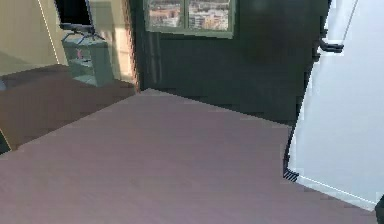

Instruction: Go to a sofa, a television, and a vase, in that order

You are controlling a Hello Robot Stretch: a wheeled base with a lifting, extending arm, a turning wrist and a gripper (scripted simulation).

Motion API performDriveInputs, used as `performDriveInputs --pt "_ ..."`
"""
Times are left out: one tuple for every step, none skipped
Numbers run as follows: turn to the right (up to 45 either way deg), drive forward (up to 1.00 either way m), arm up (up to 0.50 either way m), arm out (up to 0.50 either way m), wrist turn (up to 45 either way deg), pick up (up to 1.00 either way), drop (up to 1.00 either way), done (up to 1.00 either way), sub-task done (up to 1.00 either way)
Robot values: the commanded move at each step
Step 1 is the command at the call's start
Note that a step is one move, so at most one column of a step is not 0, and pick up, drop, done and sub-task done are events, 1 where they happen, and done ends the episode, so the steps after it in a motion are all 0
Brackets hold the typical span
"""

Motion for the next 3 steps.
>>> performDriveInputs --pt "-45.0 0.0 0.0 0.0 0.0 0.0 0.0 0.0 0.0" --pt "-9.0 0.0 0.0 0.0 0.0 0.0 0.0 0.0 0.0" --pt "0.0 1.0 0.0 0.0 0.0 0.0 0.0 0.0 0.0"
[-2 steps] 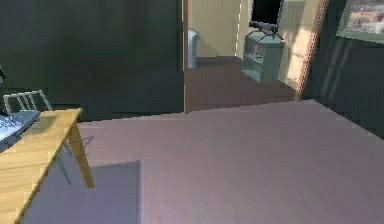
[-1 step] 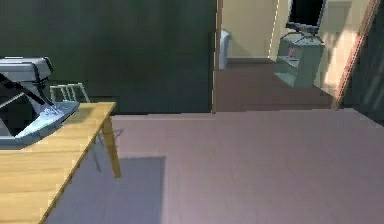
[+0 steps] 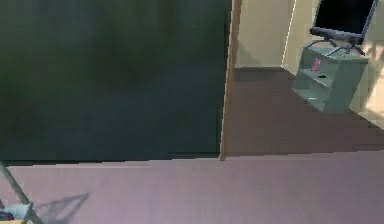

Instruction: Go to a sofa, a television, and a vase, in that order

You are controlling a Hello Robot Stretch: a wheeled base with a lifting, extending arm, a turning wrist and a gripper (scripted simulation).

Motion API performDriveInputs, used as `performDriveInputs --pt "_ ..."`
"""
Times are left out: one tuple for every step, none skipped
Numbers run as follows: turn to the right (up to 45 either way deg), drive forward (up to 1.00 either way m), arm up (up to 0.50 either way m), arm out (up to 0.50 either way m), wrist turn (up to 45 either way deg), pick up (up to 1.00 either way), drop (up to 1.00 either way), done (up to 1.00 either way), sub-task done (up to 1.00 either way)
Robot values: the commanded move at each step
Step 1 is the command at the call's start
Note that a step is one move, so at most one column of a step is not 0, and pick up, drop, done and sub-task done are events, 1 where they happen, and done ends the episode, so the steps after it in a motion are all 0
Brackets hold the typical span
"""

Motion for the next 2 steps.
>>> performDriveInputs --pt "-6.0 0.0 0.0 0.0 0.0 0.0 0.0 0.0 0.0" --pt "0.0 0.6 0.0 0.0 0.0 0.0 0.0 0.0 0.0"
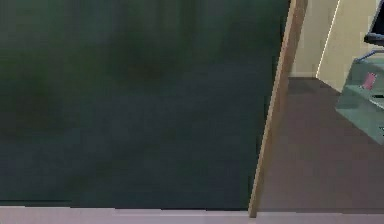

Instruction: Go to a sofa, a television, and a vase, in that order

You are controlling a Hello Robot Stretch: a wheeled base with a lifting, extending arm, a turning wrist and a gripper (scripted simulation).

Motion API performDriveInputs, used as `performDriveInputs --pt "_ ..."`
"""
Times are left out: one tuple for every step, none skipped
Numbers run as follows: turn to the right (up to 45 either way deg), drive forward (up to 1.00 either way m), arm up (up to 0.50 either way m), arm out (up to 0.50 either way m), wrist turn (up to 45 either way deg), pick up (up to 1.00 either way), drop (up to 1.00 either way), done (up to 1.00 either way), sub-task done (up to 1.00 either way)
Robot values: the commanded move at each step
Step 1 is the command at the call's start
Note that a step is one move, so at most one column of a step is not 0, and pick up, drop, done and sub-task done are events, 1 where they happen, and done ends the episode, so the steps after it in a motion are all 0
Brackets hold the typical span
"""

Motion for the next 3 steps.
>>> performDriveInputs --pt "-45.0 0.0 0.0 0.0 0.0 0.0 0.0 0.0 0.0" --pt "-12.0 0.0 0.0 0.0 0.0 0.0 0.0 0.0 0.0" --pt "0.0 1.0 0.0 0.0 0.0 0.0 0.0 0.0 0.0"
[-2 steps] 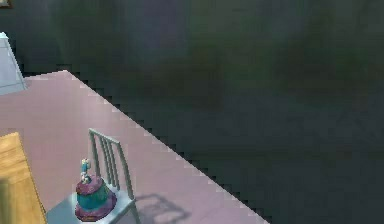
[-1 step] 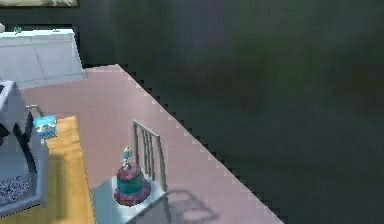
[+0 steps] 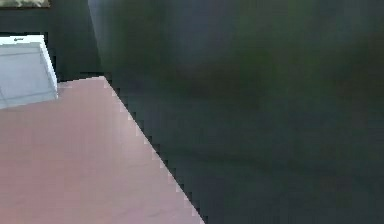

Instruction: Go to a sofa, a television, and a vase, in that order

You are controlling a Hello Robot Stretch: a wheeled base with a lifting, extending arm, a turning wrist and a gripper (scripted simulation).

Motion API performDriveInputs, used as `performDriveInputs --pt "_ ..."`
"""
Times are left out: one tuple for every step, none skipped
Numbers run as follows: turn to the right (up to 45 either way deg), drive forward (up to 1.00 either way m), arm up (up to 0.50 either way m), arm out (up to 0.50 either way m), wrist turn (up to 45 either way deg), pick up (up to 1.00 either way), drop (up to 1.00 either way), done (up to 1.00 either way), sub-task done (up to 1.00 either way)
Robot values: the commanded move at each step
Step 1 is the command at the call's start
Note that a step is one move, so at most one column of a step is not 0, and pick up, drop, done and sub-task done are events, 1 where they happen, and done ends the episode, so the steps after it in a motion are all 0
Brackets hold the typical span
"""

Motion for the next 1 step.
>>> performDriveInputs --pt "-12.0 0.0 0.0 0.0 0.0 0.0 0.0 0.0 0.0"
